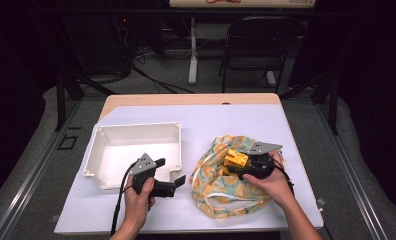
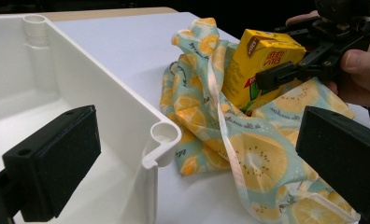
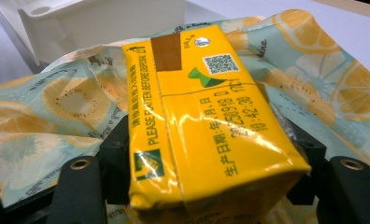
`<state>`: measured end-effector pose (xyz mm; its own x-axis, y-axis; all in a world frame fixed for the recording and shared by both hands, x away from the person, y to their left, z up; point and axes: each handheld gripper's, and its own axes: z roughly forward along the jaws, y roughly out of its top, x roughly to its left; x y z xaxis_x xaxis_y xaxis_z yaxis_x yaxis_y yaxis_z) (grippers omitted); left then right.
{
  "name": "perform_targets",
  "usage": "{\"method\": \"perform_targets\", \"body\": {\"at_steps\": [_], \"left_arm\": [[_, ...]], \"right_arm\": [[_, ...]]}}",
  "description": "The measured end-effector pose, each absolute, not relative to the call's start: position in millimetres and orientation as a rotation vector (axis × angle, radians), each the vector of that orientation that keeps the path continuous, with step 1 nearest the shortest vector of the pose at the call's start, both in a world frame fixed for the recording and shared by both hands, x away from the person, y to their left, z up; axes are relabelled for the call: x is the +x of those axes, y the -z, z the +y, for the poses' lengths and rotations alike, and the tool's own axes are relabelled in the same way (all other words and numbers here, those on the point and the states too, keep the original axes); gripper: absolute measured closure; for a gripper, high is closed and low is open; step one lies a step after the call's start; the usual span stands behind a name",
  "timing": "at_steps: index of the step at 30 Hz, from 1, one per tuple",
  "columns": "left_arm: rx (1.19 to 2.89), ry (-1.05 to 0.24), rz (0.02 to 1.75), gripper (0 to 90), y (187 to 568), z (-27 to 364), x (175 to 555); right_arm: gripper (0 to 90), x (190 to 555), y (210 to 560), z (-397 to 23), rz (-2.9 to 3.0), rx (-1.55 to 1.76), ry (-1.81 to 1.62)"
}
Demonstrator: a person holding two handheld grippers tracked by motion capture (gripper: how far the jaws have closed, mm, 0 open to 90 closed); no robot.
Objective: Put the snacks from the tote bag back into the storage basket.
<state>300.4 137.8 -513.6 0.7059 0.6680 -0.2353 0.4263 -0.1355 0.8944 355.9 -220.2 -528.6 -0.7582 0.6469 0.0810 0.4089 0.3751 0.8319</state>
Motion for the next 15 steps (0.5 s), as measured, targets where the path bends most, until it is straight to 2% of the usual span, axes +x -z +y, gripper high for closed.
{"method": "perform_targets", "body": {"at_steps": [2,7,15], "left_arm": [[1.763,-0.250,0.869,0.0,514.4,137.5,300.6],[1.792,-0.212,0.846,0.0,516.1,136.2,301.6],[1.804,-0.214,0.824,0.0,516.4,138.0,299.2]], "right_arm": [[34.1,356.6,529.3,-220.3,2.384,0.934,-1.327],[43.3,357.1,533.6,-220.3,2.403,0.885,-1.359],[49.9,357.0,532.4,-223.9,2.410,0.837,-1.357]]}}
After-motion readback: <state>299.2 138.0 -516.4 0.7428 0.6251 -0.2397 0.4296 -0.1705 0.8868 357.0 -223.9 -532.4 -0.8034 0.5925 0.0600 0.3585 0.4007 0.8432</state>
